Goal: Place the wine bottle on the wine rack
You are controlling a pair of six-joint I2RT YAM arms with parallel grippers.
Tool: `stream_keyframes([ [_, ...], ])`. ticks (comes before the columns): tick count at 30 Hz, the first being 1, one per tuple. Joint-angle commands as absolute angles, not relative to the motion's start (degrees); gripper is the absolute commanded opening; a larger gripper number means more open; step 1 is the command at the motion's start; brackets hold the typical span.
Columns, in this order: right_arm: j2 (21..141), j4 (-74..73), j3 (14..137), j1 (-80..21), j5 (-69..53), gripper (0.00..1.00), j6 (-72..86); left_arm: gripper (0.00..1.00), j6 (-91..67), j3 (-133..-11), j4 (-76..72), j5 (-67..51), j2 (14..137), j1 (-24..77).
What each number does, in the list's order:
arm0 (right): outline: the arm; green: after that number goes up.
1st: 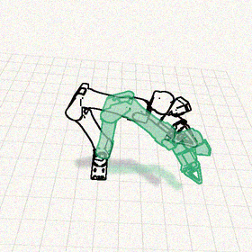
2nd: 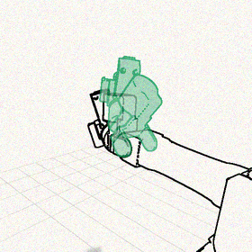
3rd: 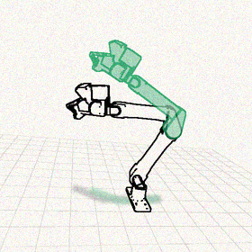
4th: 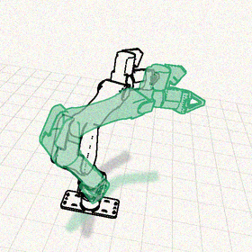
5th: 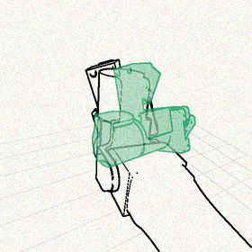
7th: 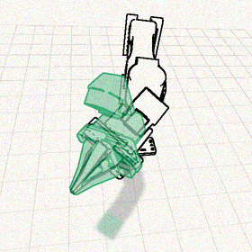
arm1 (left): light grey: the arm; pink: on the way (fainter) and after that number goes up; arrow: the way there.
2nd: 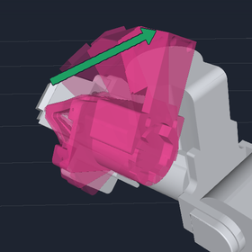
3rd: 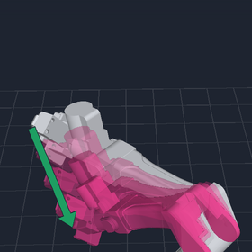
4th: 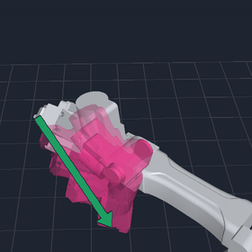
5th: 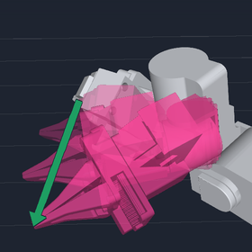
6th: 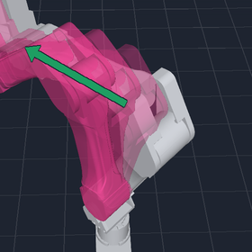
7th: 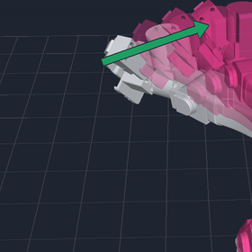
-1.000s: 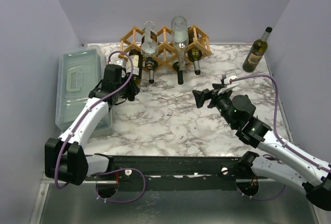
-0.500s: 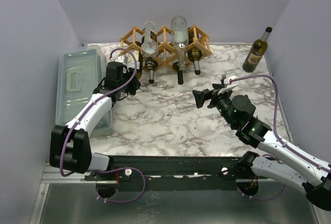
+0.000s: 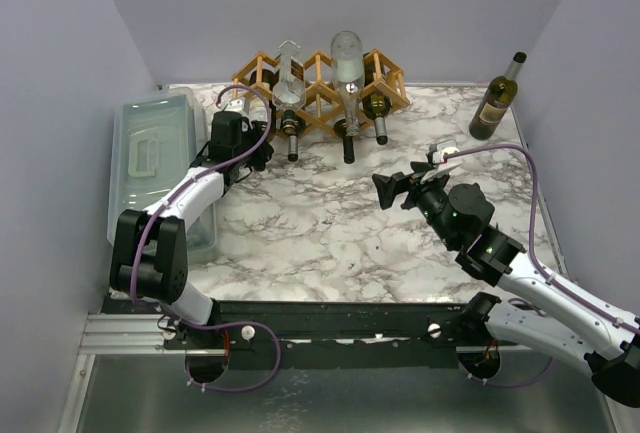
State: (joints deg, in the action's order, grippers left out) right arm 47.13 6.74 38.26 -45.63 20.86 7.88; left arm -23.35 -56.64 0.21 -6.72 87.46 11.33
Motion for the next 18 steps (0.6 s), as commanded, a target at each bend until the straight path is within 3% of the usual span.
stream_keyframes([
  [1,46.34,6.59,38.05,-45.4,21.97,1.0,7.23,0.0,-21.62,-61.44,-10.96,-5.77,87.97,10.64],
  [18,46.26,7.2,37.37,-45.35,21.88,1.0,7.02,0.0,-18.8,-68.01,-12.66,-6.5,96.19,9.34],
])
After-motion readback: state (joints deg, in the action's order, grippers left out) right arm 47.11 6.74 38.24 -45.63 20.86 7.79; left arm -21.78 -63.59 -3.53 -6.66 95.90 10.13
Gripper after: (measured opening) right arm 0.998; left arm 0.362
